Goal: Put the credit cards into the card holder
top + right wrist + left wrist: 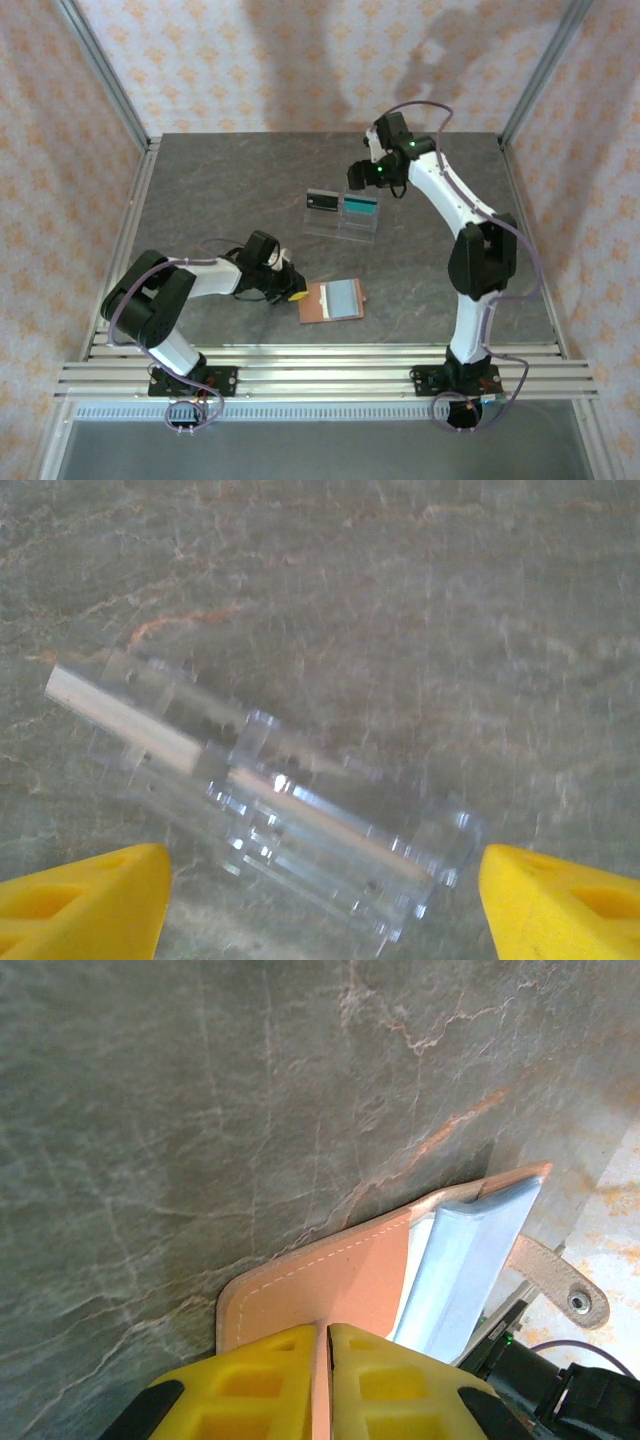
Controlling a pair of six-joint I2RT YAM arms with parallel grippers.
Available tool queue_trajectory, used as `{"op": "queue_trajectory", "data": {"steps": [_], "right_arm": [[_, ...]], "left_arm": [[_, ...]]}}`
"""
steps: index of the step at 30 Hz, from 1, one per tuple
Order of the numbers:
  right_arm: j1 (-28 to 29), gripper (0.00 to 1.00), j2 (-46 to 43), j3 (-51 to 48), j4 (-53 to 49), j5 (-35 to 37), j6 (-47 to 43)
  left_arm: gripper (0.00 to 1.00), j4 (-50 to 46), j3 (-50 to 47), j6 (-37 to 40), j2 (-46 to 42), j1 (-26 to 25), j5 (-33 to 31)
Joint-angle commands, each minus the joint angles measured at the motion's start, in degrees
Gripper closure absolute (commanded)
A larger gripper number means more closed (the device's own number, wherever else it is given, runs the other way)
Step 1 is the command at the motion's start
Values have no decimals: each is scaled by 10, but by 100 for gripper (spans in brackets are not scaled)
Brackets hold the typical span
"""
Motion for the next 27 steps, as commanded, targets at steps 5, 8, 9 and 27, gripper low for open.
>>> {"op": "queue_trajectory", "data": {"steps": [5, 8, 9, 27], "right_arm": [[-10, 42, 120, 135, -134, -86, -92], [-14, 43, 140, 141, -134, -69, -96], [-18, 44, 142, 141, -133, -71, -97], [-34, 75, 148, 108, -129, -97, -87]], "left_arm": [[86, -28, 15, 17, 2, -1, -9], [86, -30, 11, 17, -1, -2, -9], [86, -30, 10, 18, -2, -2, -8], [86, -79, 18, 45, -13, -1, -16]]}}
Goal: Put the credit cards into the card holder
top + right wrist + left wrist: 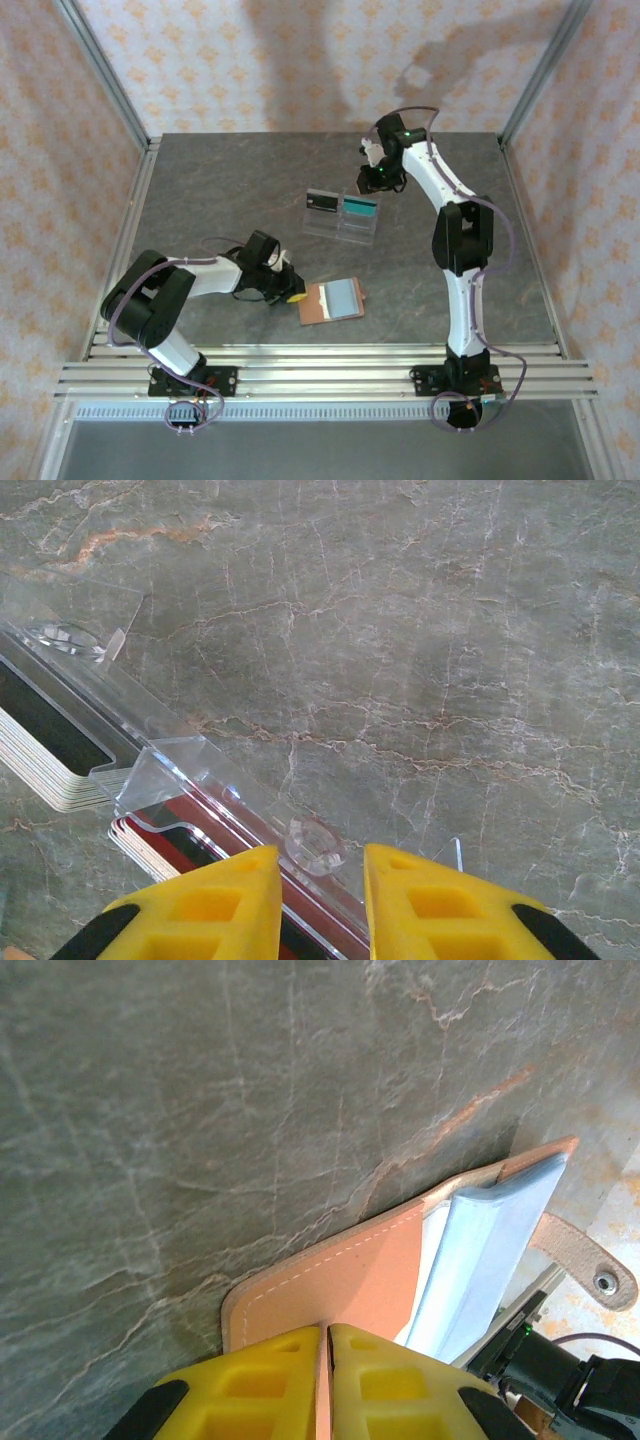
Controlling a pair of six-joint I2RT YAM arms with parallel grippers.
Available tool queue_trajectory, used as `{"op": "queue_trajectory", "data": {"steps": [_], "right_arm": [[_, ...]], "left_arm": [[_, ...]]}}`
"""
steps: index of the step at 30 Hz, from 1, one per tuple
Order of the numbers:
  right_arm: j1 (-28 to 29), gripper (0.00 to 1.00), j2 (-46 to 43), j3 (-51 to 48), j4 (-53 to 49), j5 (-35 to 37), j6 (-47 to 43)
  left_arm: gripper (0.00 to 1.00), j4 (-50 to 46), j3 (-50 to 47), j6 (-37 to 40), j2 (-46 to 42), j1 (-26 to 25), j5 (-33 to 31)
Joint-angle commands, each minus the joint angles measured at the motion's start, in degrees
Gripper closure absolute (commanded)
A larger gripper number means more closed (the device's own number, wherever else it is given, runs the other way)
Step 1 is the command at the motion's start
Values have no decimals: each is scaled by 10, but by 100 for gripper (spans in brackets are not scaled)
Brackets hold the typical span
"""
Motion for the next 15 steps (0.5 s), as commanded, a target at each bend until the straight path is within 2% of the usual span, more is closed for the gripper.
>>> {"op": "queue_trajectory", "data": {"steps": [1, 15], "right_arm": [[0, 75, 2, -19, -23, -10, 6], [0, 81, -20, -59, -10, -19, 26]], "left_arm": [[86, -41, 7, 20, -15, -1, -20], [86, -61, 18, 33, -21, -1, -22]]}}
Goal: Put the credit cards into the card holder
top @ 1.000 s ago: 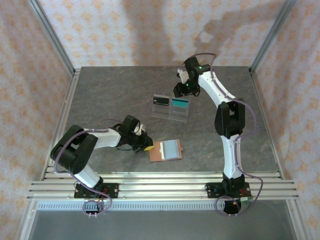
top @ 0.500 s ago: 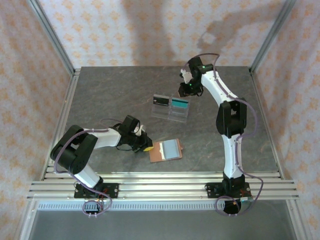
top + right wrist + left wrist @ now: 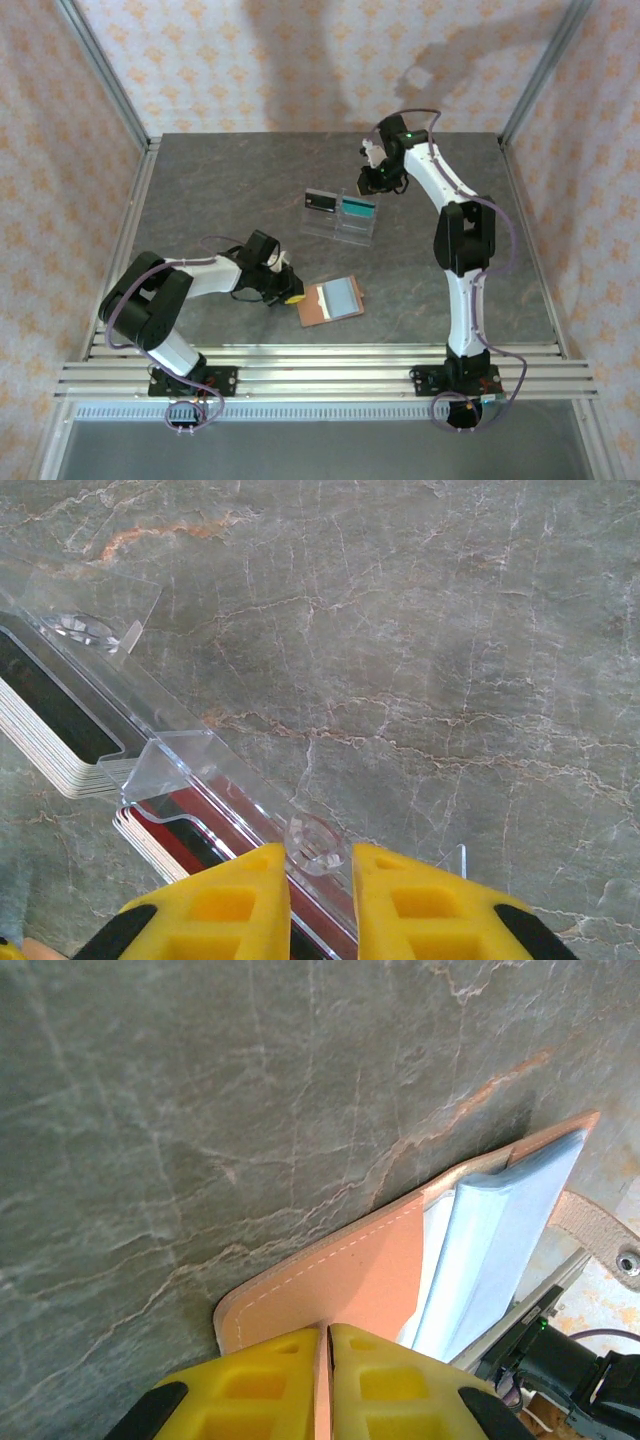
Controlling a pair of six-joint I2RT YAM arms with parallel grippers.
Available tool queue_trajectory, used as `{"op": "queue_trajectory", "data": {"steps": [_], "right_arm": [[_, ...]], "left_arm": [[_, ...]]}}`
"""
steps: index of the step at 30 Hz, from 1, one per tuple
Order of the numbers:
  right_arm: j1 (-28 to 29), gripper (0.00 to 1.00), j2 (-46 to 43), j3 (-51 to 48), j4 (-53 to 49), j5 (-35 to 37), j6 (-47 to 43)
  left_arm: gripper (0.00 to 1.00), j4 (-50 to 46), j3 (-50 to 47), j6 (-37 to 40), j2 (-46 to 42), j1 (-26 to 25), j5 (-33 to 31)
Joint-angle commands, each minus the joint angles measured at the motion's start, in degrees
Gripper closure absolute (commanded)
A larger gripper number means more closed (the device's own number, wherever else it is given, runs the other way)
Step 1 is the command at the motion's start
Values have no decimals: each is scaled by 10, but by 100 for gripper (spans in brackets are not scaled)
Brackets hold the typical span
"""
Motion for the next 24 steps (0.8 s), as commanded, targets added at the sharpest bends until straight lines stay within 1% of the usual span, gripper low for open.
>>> {"op": "queue_trajectory", "data": {"steps": [1, 4, 5, 10, 11, 12, 13, 14, 16, 22, 24], "right_arm": [[4, 81, -16, -40, -21, 11, 28], [4, 90, -38, -75, 3, 25, 77], [4, 91, -51, -97, 22, 27, 102], [4, 92, -130, -226, 132, 30, 217], [5, 91, -144, -252, 151, 18, 227], [7, 86, -153, -268, 162, 7, 228], [11, 82, -161, -281, 169, 1, 219], [16, 79, -164, -285, 165, 2, 198], [22, 77, -155, -274, 139, 16, 163], [28, 73, -105, -211, 58, 24, 56], [28, 73, -92, -196, 41, 36, 41]], "left_arm": [[86, -26, 11, 16, -12, -2, -16], [86, -26, 12, 17, -11, -2, -16], [86, -25, 11, 17, -10, -2, -16], [86, -20, 13, 17, 1, -1, -14], [86, -18, 13, 18, 5, -1, -12], [86, -17, 13, 18, 7, -1, -12], [86, -16, 14, 19, 10, -2, -10], [86, -15, 15, 19, 12, -1, -9], [86, -15, 17, 21, 15, -2, -7], [86, -15, 20, 23, 19, -2, -8], [86, -15, 20, 22, 20, -1, -6]]}}
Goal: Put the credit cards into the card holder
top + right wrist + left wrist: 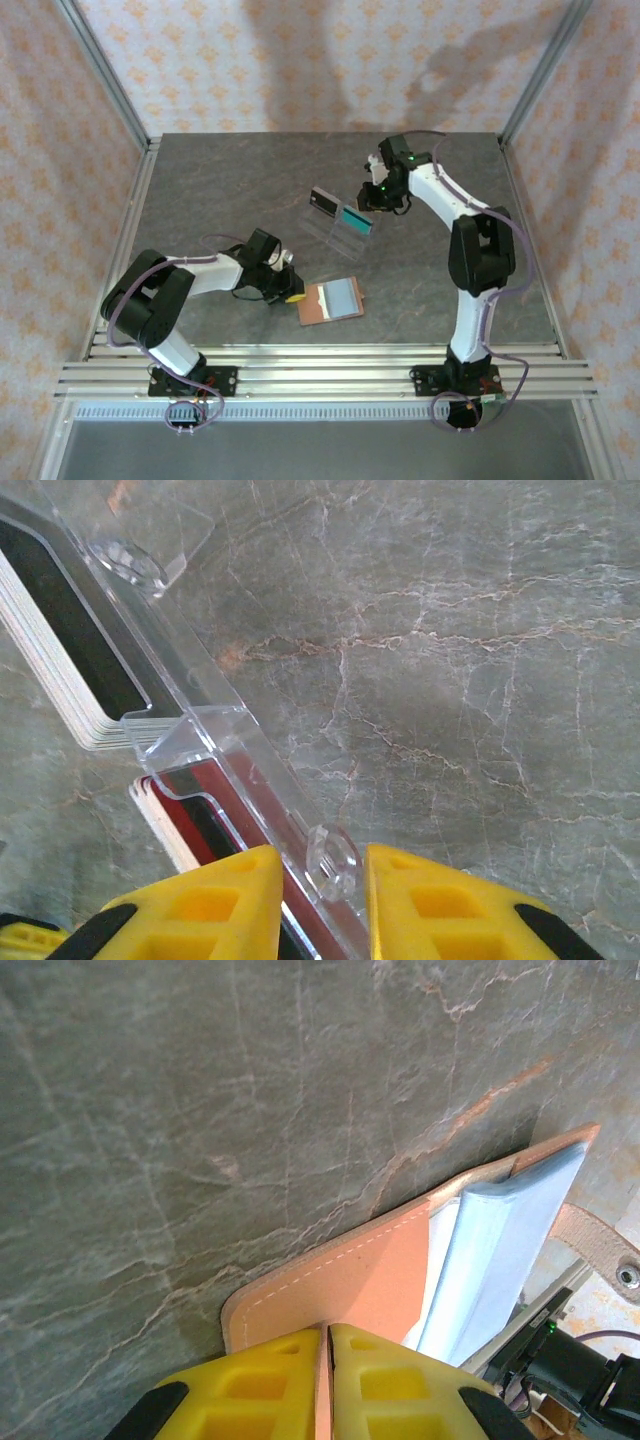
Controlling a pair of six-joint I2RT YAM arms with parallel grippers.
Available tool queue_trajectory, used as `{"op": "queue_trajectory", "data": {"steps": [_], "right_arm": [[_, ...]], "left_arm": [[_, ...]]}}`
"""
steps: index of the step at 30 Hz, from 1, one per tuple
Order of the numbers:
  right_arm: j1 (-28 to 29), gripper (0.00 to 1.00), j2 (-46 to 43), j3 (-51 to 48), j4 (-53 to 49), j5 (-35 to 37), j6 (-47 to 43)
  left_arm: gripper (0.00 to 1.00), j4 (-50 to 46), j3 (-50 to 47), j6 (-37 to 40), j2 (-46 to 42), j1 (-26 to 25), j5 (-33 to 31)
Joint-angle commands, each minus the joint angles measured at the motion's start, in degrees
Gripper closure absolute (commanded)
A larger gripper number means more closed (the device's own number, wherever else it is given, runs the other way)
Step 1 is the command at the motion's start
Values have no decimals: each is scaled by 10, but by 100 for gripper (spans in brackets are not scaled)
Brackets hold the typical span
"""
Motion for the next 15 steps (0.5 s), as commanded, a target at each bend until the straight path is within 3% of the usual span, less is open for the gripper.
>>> {"op": "queue_trajectory", "data": {"steps": [1, 8, 10, 15], "right_arm": [[7, 73, 33, 18, -70, 34, -57], [6, 80, 24, 16, -50, 64, -28], [6, 87, 10, 0, -27, 78, 13], [6, 88, -52, -86, 59, 108, 132]], "left_arm": [[86, -12, 11, 10, 10, -1, -1], [86, -26, 13, 16, 6, -2, -5], [86, -23, 12, 15, 9, -1, -4], [86, -10, 11, 11, 16, -2, -2]]}}
